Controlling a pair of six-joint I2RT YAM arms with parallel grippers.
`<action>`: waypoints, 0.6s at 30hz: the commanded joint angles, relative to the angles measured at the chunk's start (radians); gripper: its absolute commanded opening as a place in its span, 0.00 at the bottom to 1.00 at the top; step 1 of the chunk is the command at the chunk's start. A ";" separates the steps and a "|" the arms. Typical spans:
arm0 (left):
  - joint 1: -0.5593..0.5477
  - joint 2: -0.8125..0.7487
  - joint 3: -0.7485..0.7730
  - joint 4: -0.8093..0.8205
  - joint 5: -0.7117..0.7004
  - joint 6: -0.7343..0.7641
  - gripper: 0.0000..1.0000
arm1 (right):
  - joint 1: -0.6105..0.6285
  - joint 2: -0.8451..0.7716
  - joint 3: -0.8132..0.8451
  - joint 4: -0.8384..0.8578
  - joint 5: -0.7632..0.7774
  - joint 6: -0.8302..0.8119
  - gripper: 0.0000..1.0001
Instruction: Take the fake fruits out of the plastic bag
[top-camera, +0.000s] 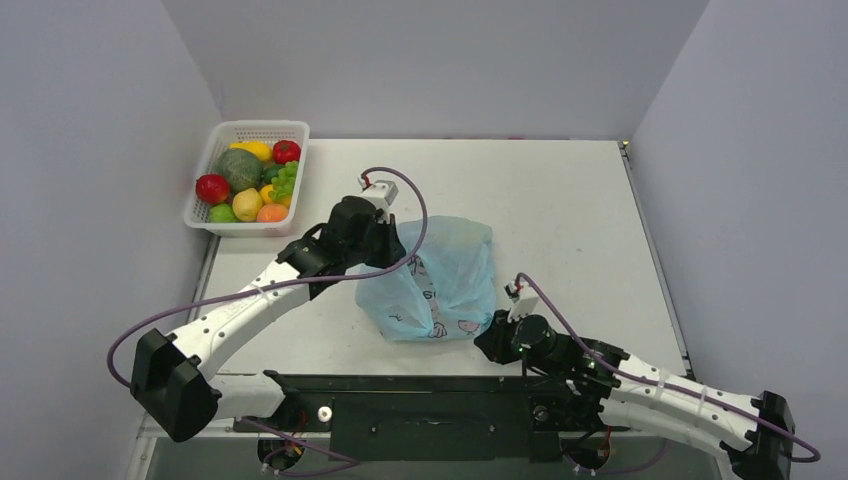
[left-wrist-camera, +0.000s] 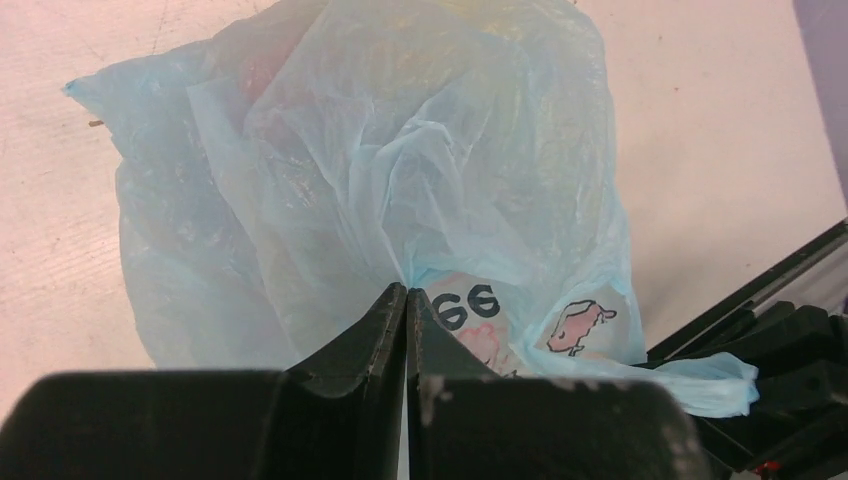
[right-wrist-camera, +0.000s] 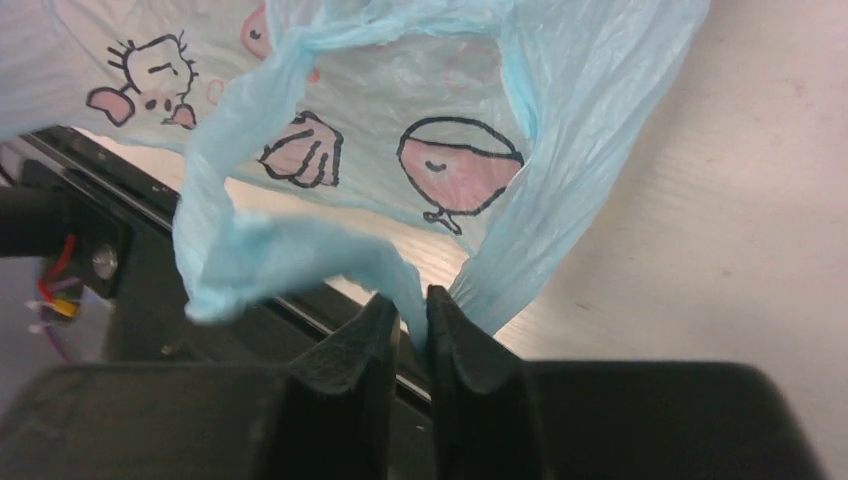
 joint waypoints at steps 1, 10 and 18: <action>0.082 -0.043 -0.061 0.109 0.254 -0.018 0.00 | 0.075 -0.119 0.063 -0.075 0.209 -0.011 0.22; 0.131 -0.045 -0.104 0.165 0.382 -0.057 0.00 | 0.120 -0.015 0.435 -0.172 0.245 -0.383 0.72; 0.166 -0.061 -0.137 0.207 0.464 -0.098 0.00 | 0.121 0.094 0.601 -0.213 0.215 -0.536 0.82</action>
